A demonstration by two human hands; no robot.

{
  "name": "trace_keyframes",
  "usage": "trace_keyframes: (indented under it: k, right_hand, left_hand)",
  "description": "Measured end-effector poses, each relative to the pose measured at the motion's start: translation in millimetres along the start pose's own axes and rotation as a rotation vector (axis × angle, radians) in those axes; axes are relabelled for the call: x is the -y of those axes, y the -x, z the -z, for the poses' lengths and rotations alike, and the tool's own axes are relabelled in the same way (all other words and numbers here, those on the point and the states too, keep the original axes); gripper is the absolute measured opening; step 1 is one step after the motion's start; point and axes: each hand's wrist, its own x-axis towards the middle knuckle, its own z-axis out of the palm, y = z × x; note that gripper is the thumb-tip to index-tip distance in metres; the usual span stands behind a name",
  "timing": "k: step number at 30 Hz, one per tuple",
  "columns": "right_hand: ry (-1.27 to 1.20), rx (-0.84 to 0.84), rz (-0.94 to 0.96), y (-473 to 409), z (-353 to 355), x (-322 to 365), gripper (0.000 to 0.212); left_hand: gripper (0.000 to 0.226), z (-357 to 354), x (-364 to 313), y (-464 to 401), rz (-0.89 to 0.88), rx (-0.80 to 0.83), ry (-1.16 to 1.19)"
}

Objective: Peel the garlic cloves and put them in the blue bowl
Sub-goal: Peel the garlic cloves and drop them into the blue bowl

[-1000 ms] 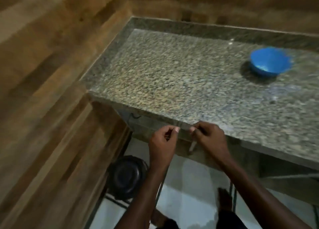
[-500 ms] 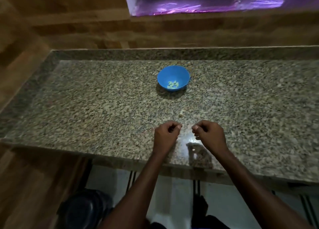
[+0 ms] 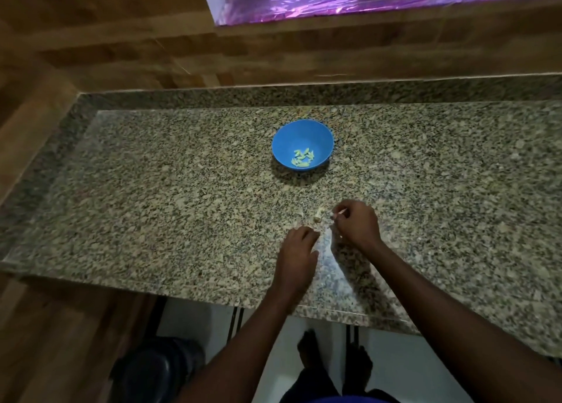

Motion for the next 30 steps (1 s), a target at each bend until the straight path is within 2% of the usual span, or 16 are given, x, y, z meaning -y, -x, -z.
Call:
trace_keyframes:
  k: [3, 5, 7, 10, 14, 16, 21, 24, 26, 30]
  right_hand:
    - [0.109, -0.051, 0.109, -11, -14, 11, 0.011]
    - [0.275, -0.157, 0.145, -15, -16, 10, 0.014]
    - [0.419, -0.245, 0.11, -15, -12, 0, 0.016]
    - [0.516, -0.262, 0.081, -13, -7, -22, 0.026]
    - [0.459, -0.191, 0.093, -18, -6, -27, 0.022]
    - [0.337, -0.196, 0.099, -24, -3, -18, 0.015]
    - [-0.015, -0.247, 0.249, -51, 7, 49, 0.011]
    - [-0.096, -0.243, 0.32, -79, 7, 88, 0.007]
    - [-0.091, -0.226, 0.319, -98, 4, 101, 0.01]
    - [-0.01, -0.199, 0.253, -114, 4, 101, 0.01]
  left_hand:
    - [0.042, 4, 5, -3, -0.012, 0.008, 0.049]
    - [0.042, 5, 5, -4, -0.02, 0.001, 0.063]
    - [0.042, 4, 6, -4, -0.033, -0.016, 0.076]
    - [0.042, 0, 8, -1, -0.052, -0.04, 0.1]
    - [0.043, 1, 7, -2, -0.048, -0.047, 0.107]
    - [0.042, 3, 8, -3, -0.045, -0.042, 0.112]
    - [0.034, 8, 8, -8, -0.012, -0.028, 0.139]
    - [0.028, 8, 8, -12, 0.032, -0.009, 0.143]
    - [0.021, 7, 7, -14, 0.099, -0.03, 0.229]
    - [0.017, 16, -1, -31, 0.389, -0.129, 0.481]
